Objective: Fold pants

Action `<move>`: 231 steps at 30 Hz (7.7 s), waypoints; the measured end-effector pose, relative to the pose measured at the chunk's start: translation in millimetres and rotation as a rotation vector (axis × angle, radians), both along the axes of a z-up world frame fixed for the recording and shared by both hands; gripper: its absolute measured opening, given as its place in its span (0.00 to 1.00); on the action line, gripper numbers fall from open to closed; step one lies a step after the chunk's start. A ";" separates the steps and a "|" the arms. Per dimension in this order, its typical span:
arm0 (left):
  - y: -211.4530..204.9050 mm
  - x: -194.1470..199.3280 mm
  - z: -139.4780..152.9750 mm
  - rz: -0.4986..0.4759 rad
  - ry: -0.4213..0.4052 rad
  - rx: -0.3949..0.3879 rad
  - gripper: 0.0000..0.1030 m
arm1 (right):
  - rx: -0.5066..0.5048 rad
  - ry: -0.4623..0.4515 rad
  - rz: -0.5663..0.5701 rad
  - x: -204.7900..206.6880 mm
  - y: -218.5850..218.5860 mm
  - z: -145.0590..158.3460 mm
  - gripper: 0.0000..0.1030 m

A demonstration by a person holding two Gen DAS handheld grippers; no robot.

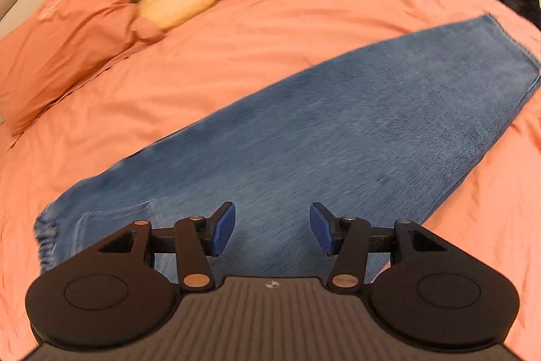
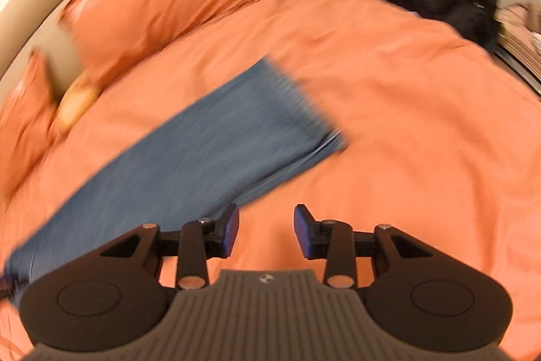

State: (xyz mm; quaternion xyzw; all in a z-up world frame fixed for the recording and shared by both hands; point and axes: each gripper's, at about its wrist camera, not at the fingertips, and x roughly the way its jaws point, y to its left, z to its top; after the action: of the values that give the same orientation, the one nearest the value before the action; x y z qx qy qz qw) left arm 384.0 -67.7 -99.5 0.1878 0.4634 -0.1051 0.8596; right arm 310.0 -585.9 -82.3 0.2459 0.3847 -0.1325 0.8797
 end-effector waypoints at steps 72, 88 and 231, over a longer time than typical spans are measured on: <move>-215.8 93.6 -61.0 -0.392 0.179 -0.076 0.36 | 0.268 -0.089 -0.127 57.9 -73.2 -72.7 0.12; -184.6 62.7 -62.2 -0.338 0.277 -0.188 0.32 | -0.034 -0.290 0.197 65.0 44.8 80.1 0.09; 30.9 113.1 -77.8 -0.022 0.116 -0.171 0.19 | -0.222 0.163 0.413 260.6 255.8 -96.0 0.13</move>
State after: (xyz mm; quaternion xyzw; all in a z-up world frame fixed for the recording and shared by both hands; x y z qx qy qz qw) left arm 497.1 -36.9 -177.3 0.1125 0.4998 -0.1644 0.8429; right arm 570.6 -330.1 -178.3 0.0522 0.4796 -0.0108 0.8759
